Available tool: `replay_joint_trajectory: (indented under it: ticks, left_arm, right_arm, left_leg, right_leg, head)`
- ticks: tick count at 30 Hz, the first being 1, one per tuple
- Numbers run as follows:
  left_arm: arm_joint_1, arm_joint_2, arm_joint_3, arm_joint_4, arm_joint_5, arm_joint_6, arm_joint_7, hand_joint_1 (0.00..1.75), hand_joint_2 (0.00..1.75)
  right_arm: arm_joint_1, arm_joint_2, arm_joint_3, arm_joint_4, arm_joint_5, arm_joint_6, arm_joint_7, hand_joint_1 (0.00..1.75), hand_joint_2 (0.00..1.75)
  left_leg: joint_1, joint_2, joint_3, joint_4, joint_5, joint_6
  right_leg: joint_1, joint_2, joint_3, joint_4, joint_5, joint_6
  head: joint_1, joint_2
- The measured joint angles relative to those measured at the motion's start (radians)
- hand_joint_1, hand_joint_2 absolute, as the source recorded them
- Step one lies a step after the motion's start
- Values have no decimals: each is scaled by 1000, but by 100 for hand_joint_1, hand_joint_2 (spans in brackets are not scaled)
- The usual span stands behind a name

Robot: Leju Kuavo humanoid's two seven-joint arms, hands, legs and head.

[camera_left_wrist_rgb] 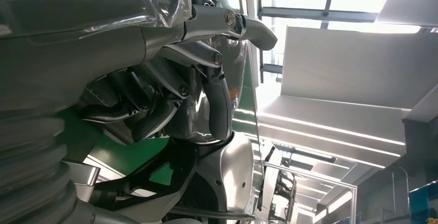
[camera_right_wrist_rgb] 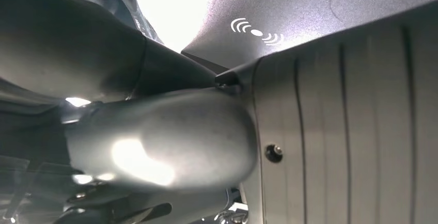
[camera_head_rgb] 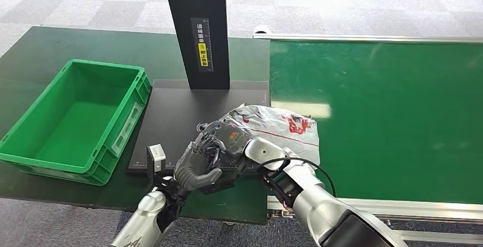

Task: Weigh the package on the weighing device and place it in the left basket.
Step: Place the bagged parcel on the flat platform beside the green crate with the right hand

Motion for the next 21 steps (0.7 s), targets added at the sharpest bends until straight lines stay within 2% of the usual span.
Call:
replay_joint_trajectory:
  ticks: [13,14,17,18,21]
  left_arm:
    - [0,0,-1,5,0,0,-1,0,175]
    - [0,0,-1,6,1,0,-1,0,175]
    - [-4,1,-3,9,11,14,-4,0,175]
    - [-7,2,-3,9,16,21,-5,0,175]
    - [-21,9,1,10,28,39,-6,0,175]
  right_arm:
    - [2,0,1,1,-2,0,-1,175,0]
    - [3,0,1,1,-4,1,2,149,0]
    - [8,3,1,1,-23,6,65,18,0]
    - [11,4,1,1,-35,6,99,0,0]
    - [16,6,-2,0,-85,1,184,0,0]
  left_leg:
    - [0,0,0,0,0,0]
    - [0,0,0,0,0,0]
    - [0,0,0,0,0,0]
    - [0,0,0,0,0,0]
    - [0,0,0,0,0,0]
  right_leg:
    - [0,0,0,0,0,0]
    - [0,0,0,0,0,0]
    - [0,0,0,0,0,0]
    - [0,0,0,0,0,0]
    - [0,0,0,0,0,0]
  head:
    - [0,0]
    - [0,0]
    - [0,0]
    - [0,0]
    - [0,0]
